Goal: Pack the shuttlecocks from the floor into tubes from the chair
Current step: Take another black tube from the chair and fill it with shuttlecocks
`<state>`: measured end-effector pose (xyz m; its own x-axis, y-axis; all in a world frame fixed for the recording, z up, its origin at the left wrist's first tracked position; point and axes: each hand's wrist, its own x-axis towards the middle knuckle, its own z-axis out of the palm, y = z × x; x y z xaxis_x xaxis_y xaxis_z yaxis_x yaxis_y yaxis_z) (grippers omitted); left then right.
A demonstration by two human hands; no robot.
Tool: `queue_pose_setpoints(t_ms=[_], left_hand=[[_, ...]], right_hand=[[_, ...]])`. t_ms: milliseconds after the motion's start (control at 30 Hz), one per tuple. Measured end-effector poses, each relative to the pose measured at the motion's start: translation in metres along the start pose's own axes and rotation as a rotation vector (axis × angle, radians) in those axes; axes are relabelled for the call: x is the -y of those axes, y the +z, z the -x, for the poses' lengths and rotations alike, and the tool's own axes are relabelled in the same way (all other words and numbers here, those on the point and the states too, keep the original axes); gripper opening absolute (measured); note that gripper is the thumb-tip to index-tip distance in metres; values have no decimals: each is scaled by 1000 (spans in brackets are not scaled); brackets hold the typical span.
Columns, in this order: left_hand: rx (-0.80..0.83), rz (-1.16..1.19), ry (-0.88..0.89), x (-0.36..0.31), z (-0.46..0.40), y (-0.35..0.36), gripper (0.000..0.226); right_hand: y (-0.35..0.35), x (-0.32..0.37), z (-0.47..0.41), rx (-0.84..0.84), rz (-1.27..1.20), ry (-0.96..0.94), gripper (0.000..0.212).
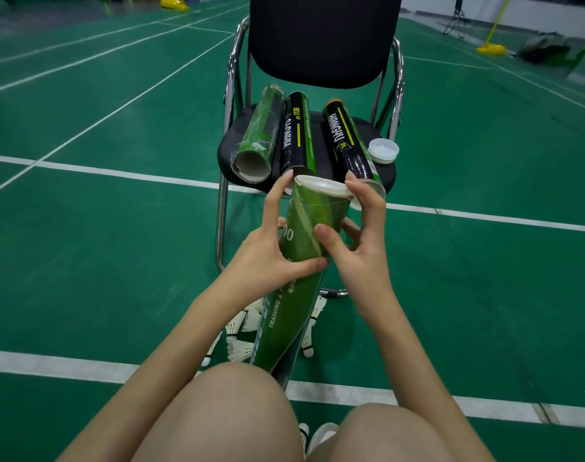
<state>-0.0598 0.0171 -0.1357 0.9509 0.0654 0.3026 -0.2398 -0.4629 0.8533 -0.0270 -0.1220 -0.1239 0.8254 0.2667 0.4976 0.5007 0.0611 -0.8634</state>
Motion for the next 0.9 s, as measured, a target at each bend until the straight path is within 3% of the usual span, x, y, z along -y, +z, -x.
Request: queue_pose_setpoints(t_ms=[133, 333, 900], left_hand=[[19, 5, 46, 0, 0, 0, 105], [-11, 74, 54, -1, 1, 2, 98], [-11, 186, 29, 2, 1, 3, 96]], right_hand=[[-2, 1, -1, 33, 1, 25, 49], [-3, -4, 3, 87, 3, 103, 70], [-5, -2, 2, 5, 26, 47, 62]])
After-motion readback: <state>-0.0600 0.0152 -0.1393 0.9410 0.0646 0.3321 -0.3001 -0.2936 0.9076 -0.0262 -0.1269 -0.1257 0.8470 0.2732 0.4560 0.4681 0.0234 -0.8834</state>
